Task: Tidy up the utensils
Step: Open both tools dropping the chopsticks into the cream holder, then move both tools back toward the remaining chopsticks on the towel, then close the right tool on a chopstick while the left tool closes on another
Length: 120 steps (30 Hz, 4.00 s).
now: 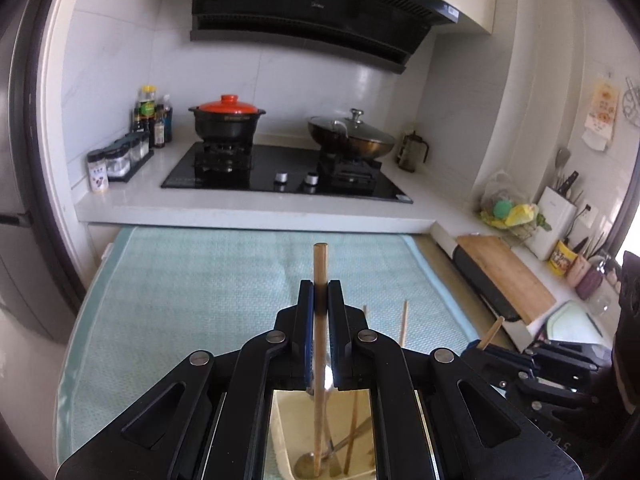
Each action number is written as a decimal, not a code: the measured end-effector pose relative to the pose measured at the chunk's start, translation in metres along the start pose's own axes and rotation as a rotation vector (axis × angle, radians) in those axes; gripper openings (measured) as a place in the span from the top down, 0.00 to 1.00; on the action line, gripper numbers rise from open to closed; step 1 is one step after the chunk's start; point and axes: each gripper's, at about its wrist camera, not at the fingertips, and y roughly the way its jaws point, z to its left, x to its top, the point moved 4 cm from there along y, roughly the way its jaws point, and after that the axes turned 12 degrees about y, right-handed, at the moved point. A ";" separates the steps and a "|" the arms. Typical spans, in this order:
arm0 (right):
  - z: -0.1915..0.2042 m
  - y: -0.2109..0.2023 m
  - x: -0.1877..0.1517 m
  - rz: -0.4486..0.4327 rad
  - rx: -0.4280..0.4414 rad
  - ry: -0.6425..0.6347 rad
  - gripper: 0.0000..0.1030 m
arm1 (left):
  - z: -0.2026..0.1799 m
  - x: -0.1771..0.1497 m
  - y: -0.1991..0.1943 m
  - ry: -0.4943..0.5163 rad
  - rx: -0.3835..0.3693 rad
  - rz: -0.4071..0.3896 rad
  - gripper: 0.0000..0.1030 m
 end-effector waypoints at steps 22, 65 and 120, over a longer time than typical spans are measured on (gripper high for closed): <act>0.013 -0.112 -0.040 -0.190 -0.170 -0.095 0.36 | -0.002 -0.079 -0.126 0.190 0.047 0.049 0.08; -0.020 -0.137 -0.298 0.049 -0.262 0.005 0.35 | -0.049 -0.297 -0.199 0.015 0.085 0.246 0.04; -0.047 0.011 -0.257 0.355 -0.076 0.152 0.77 | -0.070 -0.296 -0.048 0.202 0.033 0.457 0.04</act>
